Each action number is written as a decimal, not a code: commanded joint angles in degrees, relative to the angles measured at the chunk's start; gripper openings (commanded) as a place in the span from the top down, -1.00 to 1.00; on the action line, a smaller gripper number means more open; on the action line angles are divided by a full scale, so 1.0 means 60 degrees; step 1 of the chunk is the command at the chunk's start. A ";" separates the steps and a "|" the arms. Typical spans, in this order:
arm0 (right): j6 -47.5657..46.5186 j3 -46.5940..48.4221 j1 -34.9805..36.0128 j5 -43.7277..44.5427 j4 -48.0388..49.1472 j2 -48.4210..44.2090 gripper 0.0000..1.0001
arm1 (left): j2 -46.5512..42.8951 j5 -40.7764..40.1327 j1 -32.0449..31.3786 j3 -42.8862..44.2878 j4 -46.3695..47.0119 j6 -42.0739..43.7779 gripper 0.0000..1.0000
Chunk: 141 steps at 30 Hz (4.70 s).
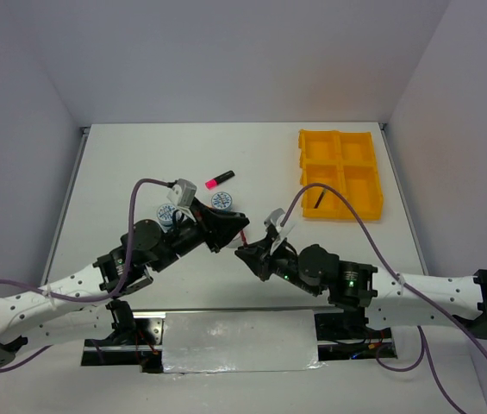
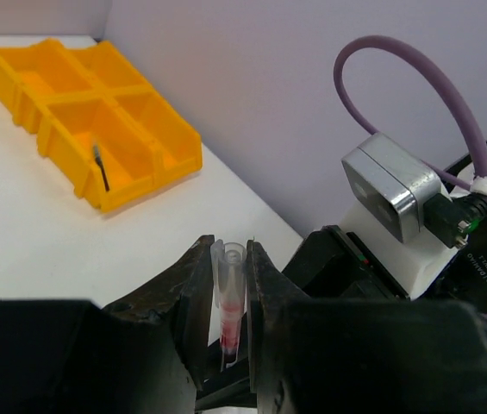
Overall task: Sort the stationery into containers
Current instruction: Close the pen cap on the pen.
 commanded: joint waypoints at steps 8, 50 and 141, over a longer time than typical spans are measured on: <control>-0.0565 0.3004 -0.1068 -0.0583 0.1374 0.0228 1.00 | 0.0309 0.0833 -0.0304 -0.1714 -0.0516 -0.0396 1.00; 0.0812 0.1072 -0.2256 -0.3075 0.0759 -0.0254 1.00 | -0.0818 -0.2550 -0.1228 0.1244 -0.2421 0.1375 -0.98; 0.1529 0.2128 -0.4448 -0.3763 -0.1586 0.1929 1.00 | 0.0940 -0.4938 0.1087 0.7733 -0.6842 0.0380 -0.99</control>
